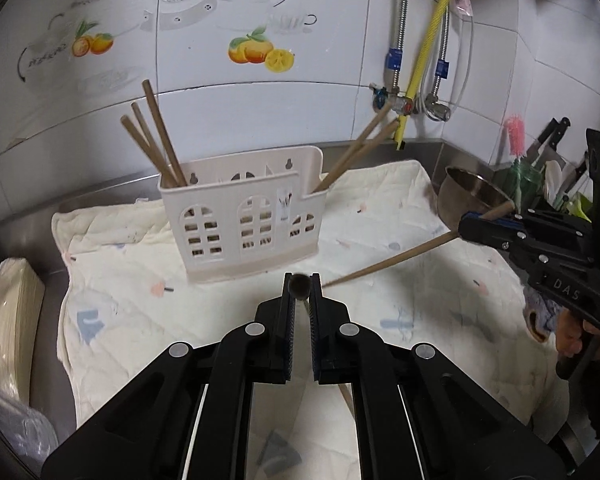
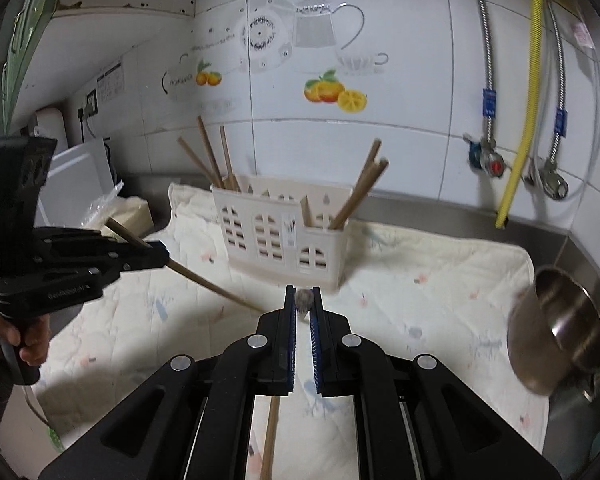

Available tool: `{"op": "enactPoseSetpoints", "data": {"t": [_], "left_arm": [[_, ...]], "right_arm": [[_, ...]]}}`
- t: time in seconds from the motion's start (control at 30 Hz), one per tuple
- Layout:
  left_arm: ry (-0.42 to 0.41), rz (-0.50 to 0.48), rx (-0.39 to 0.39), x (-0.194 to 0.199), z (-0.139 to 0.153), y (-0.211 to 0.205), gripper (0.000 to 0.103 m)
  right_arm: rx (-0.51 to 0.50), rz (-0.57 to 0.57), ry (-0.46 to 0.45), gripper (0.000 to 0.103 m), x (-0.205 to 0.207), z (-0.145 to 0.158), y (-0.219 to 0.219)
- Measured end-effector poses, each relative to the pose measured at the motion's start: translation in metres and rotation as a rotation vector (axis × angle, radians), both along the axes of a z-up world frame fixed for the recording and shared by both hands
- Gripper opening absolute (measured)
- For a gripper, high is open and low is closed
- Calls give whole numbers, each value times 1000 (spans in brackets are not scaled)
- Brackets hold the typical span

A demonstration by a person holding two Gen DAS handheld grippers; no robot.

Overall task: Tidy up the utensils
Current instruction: 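Lift both chopsticks upright and lower them into the white holder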

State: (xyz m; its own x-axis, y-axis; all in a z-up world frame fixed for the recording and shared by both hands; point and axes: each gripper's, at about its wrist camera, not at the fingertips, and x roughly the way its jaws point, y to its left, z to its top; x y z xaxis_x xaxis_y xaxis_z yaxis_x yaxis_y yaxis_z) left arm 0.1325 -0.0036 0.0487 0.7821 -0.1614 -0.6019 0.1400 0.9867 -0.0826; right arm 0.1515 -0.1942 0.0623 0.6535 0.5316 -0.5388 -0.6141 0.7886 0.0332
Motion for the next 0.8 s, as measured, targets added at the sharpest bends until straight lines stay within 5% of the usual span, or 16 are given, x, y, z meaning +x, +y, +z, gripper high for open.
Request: {"op": "enactPoseSetpoints", "data": {"t": [0.3, 0.8], "left_arm": [[-34, -9, -32, 18, 33, 15, 5], [-229, 35, 20, 44, 147, 39, 5]], "right_arm": [[3, 37, -33, 6, 26, 39, 12], [59, 71, -104, 6, 57, 121, 21]]}}
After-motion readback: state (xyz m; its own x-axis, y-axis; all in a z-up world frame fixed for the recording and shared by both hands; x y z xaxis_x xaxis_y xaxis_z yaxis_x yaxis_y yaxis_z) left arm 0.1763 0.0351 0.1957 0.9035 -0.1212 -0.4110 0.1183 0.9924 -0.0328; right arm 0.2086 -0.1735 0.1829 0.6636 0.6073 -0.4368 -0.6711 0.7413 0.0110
